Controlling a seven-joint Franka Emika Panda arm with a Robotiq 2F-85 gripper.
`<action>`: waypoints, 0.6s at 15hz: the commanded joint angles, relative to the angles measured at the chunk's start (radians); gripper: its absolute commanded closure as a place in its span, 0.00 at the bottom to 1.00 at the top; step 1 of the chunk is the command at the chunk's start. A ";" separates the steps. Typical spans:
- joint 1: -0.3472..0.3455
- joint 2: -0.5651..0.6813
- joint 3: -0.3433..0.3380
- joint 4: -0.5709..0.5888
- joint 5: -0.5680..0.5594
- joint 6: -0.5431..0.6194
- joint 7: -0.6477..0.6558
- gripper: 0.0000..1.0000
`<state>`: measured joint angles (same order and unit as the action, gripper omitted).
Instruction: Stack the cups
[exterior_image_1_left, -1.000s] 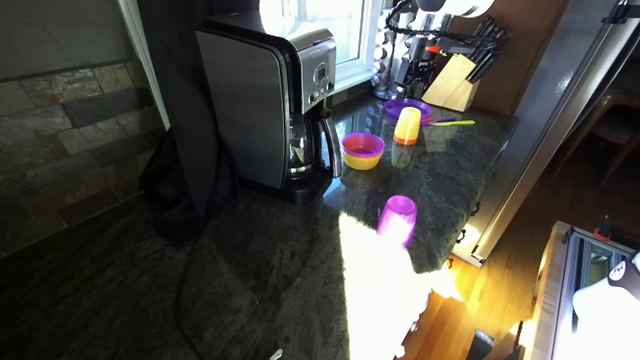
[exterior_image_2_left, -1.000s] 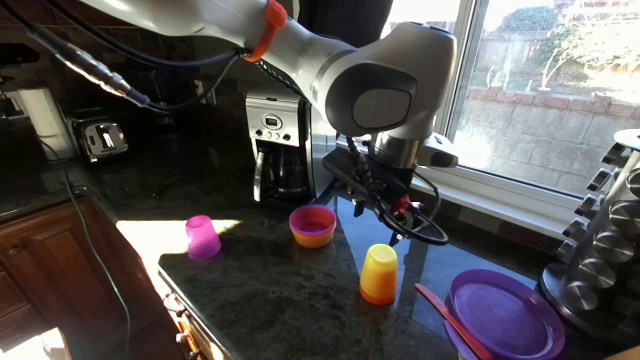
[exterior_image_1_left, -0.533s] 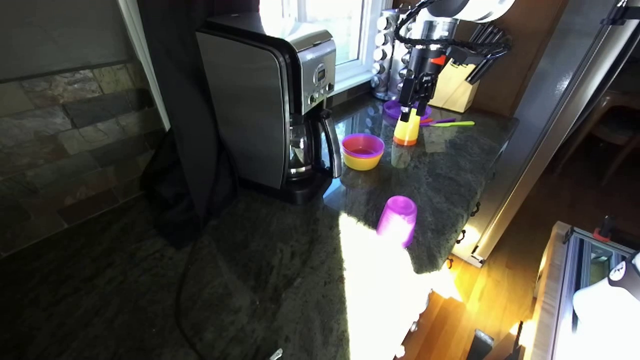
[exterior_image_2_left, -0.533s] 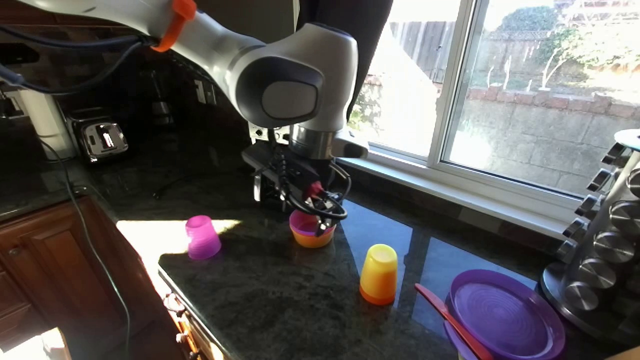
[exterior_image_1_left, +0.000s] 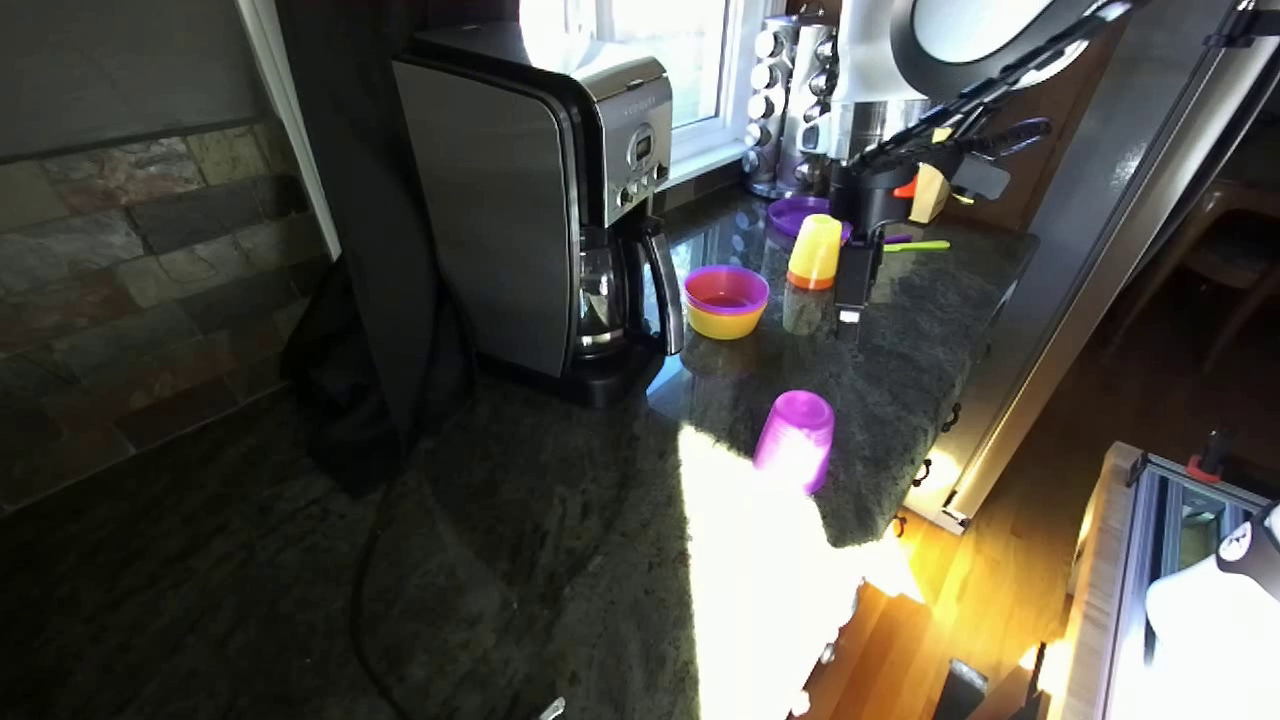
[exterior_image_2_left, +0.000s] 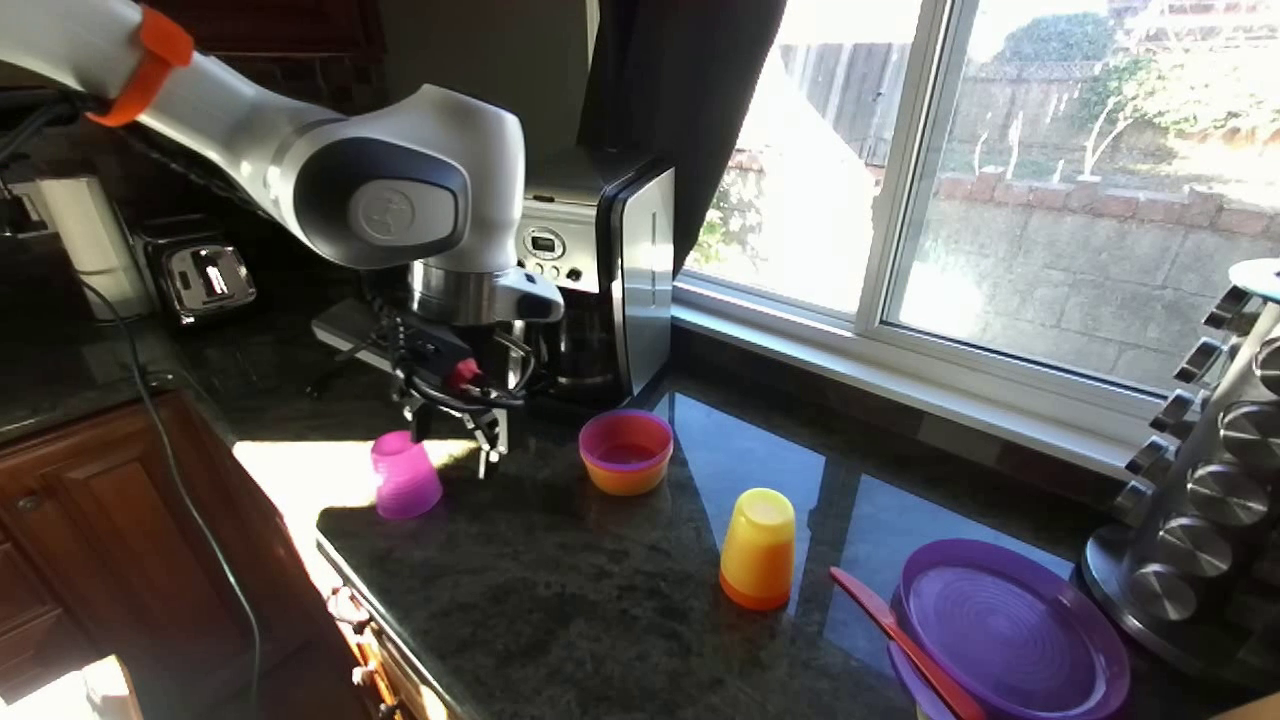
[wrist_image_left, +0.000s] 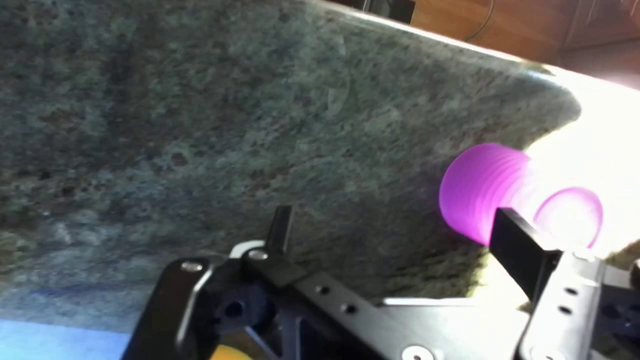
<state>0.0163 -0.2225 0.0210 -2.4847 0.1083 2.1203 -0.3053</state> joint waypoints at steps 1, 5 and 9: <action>0.078 -0.084 0.034 -0.110 0.016 0.050 -0.021 0.00; 0.156 -0.089 0.065 -0.164 0.036 0.175 -0.049 0.00; 0.208 -0.064 0.067 -0.188 0.049 0.282 -0.103 0.00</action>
<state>0.1950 -0.2786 0.0917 -2.6318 0.1358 2.3351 -0.3579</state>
